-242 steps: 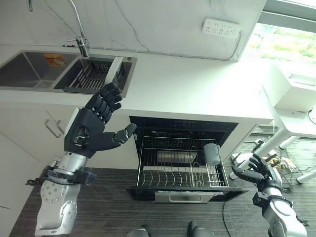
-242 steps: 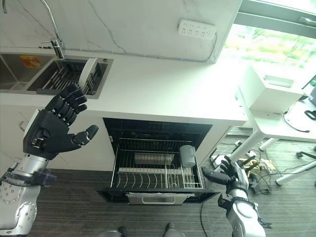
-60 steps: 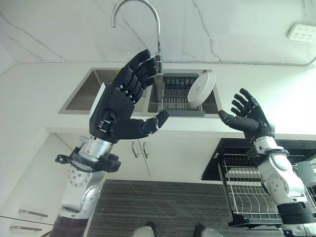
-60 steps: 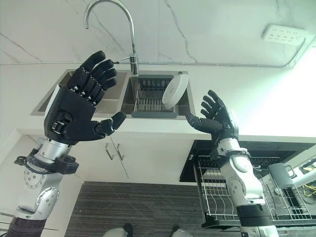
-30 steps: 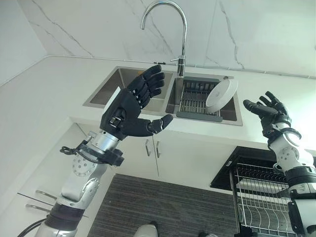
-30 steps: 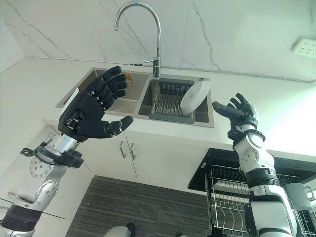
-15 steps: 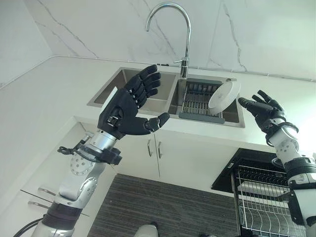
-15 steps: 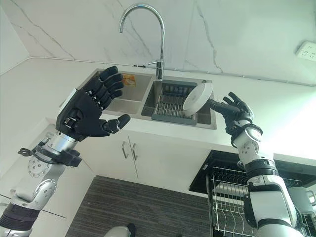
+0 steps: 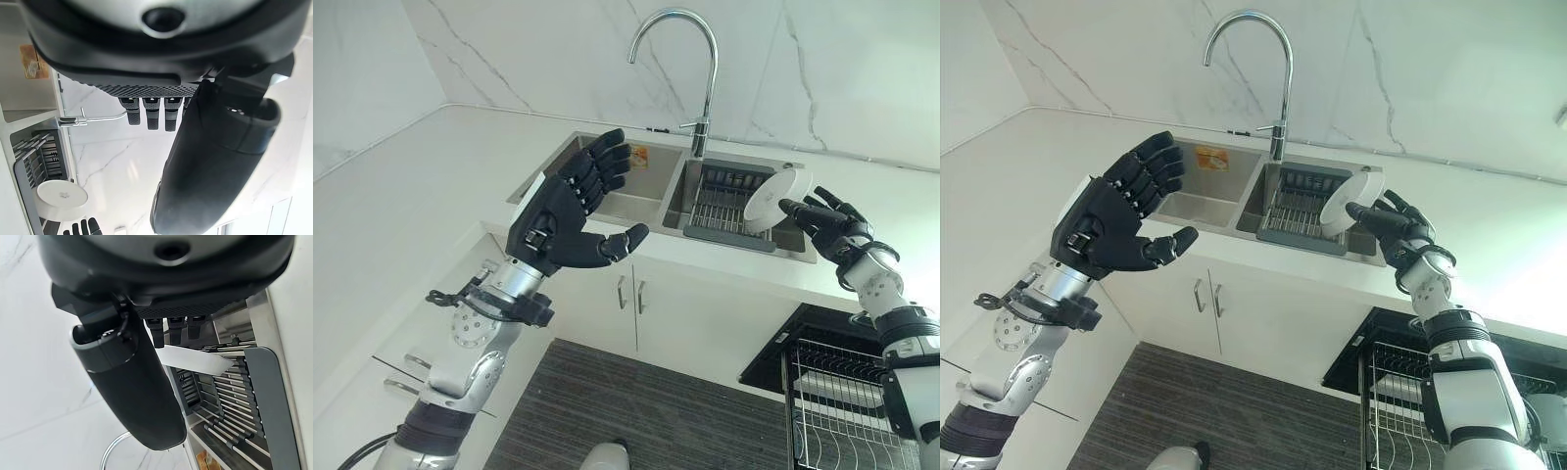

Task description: Place the dishes in the dishwasher.

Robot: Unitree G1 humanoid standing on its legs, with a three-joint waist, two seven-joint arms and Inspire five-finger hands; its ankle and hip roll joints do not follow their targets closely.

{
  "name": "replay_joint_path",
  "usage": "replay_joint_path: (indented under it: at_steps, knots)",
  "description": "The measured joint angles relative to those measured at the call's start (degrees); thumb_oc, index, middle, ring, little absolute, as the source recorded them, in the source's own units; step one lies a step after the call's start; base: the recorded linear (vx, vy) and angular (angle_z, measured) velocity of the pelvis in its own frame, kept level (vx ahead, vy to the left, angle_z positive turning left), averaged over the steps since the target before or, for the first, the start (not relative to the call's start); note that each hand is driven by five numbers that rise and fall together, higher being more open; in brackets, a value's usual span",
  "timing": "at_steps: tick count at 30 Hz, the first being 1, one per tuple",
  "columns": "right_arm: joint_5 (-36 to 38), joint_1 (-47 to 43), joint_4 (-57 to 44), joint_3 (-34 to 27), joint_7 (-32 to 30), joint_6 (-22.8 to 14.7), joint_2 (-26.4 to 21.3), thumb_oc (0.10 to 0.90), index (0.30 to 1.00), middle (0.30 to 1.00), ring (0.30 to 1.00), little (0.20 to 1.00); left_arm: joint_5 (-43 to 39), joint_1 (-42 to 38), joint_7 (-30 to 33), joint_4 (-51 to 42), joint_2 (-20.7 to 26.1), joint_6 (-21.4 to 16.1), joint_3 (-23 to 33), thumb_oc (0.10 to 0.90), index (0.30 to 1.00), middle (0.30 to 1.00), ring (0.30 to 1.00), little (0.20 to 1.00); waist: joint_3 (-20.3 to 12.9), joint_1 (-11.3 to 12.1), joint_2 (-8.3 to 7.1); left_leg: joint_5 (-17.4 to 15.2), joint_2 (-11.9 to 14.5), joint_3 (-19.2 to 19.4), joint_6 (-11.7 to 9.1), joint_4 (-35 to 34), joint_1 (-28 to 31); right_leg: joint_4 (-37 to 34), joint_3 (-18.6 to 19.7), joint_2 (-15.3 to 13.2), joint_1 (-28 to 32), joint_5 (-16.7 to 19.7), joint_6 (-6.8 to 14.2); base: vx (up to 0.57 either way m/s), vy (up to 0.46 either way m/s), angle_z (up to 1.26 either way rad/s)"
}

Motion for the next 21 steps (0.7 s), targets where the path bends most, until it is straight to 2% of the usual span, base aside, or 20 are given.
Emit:
replay_joint_path:
  at_steps: [2,21]
  knots:
    - [0.00,0.00,0.92,0.01,-0.47,0.25,0.01,0.800,0.900,0.900,0.900,0.900,-0.32,0.00,0.07,0.00,1.23,0.26,0.00,0.800,0.900,0.900,0.900,0.900,-0.06,0.05,0.11,0.01,-0.02,-0.05,-0.01,-0.03,-0.08,0.00,-0.06,-0.02,0.00,-0.03,0.02,0.00,0.000,0.00]
    - [0.53,0.00,2.55,0.00,-1.73,0.25,-0.04,0.800,0.900,0.900,0.900,0.900,-2.11,0.00,1.10,0.00,1.22,1.28,0.00,0.800,0.900,0.900,0.900,0.900,-0.10,-0.04,0.17,0.05,-0.06,-0.06,-0.04,-0.41,-0.04,-0.05,-0.11,0.03,0.18,-0.14,0.07,0.00,0.000,0.00]
